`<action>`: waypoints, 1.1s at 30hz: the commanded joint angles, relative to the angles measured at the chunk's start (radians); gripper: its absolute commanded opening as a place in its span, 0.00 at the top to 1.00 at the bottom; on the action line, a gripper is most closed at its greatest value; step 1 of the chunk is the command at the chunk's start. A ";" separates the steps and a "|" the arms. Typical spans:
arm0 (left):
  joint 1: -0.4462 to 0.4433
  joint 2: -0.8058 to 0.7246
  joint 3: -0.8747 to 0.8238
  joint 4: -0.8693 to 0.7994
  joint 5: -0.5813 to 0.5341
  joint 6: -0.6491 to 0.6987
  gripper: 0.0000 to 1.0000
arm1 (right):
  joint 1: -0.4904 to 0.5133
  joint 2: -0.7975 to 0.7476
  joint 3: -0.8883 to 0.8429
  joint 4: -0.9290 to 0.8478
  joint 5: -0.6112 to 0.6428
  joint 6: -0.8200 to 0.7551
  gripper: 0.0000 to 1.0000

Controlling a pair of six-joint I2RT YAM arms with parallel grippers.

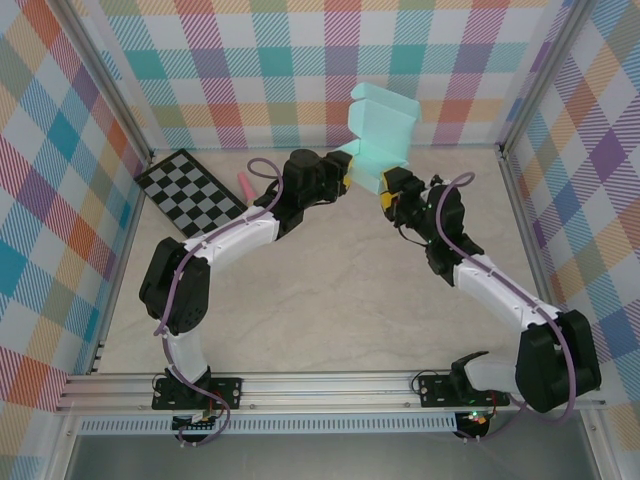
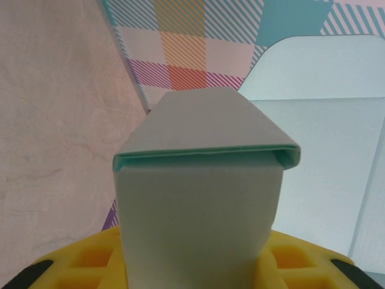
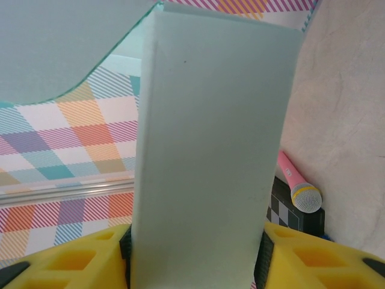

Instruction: Fold the paper box

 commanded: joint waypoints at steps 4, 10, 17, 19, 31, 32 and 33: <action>-0.002 -0.056 0.018 0.033 0.026 0.023 0.67 | 0.006 0.068 0.045 0.002 -0.028 0.002 0.51; -0.001 -0.062 0.024 0.038 0.014 0.073 0.67 | 0.007 0.082 0.069 -0.107 -0.035 -0.035 0.54; 0.003 -0.067 0.013 0.049 0.015 0.127 0.57 | 0.005 0.091 0.064 -0.129 -0.032 -0.097 0.56; 0.010 -0.075 0.000 0.050 0.031 0.152 0.33 | -0.002 0.091 0.071 -0.138 -0.035 -0.140 0.56; 0.116 -0.345 -0.273 -0.094 0.114 0.531 0.00 | -0.252 0.059 0.066 -0.149 -0.433 -0.448 0.55; 0.134 -0.372 -0.293 -0.106 0.134 0.576 0.00 | -0.279 0.063 0.078 -0.153 -0.499 -0.486 0.54; 0.155 -0.402 -0.311 -0.126 0.155 0.639 0.00 | -0.306 0.067 0.097 -0.167 -0.569 -0.524 0.54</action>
